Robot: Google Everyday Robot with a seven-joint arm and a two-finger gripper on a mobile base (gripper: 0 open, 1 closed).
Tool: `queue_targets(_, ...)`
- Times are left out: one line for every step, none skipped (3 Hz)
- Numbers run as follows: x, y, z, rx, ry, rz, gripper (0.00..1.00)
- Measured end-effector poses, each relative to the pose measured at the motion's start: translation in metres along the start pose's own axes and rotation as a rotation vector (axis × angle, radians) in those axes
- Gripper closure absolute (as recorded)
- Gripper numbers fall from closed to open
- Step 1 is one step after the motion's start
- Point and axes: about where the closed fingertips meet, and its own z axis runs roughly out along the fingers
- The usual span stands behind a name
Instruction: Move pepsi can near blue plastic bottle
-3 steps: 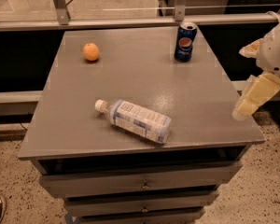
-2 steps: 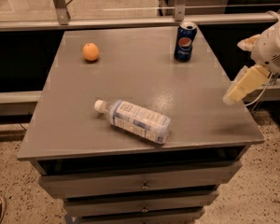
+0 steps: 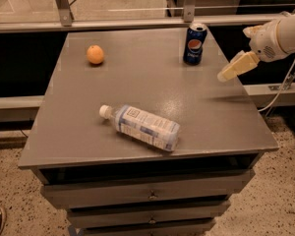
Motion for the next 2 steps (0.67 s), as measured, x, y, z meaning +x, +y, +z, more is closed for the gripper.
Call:
queue_targets(0.0, 0.0, 0.0, 0.0, 0.0, 0.0, 0.0)
queue_targets(0.004, -0.008, 0.015, 0.022, -0.029, 0.03, 0.0)
